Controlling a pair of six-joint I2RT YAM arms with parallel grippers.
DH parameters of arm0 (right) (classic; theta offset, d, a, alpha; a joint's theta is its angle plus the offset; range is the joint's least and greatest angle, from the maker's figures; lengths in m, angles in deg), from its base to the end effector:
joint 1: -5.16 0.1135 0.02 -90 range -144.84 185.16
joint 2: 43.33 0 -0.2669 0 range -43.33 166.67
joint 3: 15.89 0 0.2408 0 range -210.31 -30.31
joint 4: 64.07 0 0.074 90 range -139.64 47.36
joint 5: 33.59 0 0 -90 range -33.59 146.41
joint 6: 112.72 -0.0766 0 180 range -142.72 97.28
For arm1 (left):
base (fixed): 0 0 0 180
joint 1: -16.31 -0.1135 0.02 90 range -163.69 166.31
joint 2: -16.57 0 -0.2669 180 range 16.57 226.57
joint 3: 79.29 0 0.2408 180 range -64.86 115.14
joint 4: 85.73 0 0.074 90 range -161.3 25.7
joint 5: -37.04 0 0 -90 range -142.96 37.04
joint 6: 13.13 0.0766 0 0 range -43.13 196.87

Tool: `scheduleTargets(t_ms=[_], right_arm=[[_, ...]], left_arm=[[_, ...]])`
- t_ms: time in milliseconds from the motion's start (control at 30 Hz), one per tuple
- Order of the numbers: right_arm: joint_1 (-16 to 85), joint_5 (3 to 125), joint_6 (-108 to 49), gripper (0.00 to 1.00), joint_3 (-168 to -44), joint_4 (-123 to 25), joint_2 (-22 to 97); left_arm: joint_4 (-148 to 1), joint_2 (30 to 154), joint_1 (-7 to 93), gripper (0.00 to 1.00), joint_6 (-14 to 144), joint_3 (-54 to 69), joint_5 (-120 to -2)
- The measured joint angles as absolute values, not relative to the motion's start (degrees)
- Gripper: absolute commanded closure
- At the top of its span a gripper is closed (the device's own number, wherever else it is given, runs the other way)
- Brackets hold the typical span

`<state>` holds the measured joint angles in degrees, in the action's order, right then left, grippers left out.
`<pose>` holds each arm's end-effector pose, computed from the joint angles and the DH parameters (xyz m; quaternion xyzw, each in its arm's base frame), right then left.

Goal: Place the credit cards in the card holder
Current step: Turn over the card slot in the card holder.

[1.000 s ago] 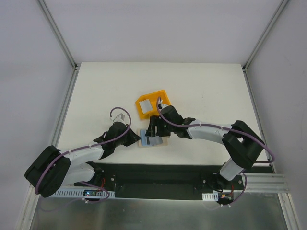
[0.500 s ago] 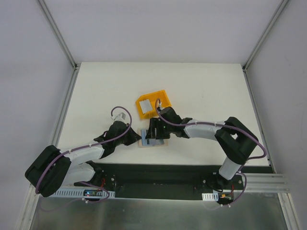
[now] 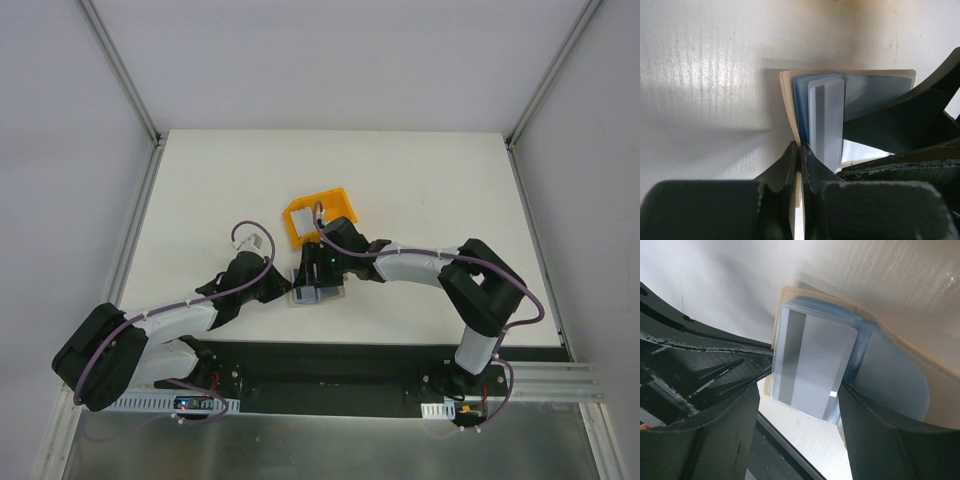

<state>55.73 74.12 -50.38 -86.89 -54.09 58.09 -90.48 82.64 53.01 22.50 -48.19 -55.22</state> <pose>0.2312 0.3179 0.1579 -0.2414 0.8663 0.3699 0.2334 0.1899 -0.1453 0.1437 -0.1234 0.8580 -0.3676 0.3368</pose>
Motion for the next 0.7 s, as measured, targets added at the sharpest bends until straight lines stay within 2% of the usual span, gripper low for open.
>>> scheduleTargets(t_ms=[267,467,700], right_arm=[[54.7,75.35,-49.7,0.29,-86.28,-54.7,58.47],[50.79,74.74,-48.72,0.27,-81.47,-55.42,54.09],[48.1,71.13,-47.28,0.31,-80.01,-53.17,49.29]], left_arm=[[-89.06,81.09,53.01,1.0,23.92,-47.8,-55.37],[-86.02,77.41,53.08,1.0,26.48,-44.06,-55.79],[-83.35,78.59,53.08,1.0,30.06,-38.84,-58.33]])
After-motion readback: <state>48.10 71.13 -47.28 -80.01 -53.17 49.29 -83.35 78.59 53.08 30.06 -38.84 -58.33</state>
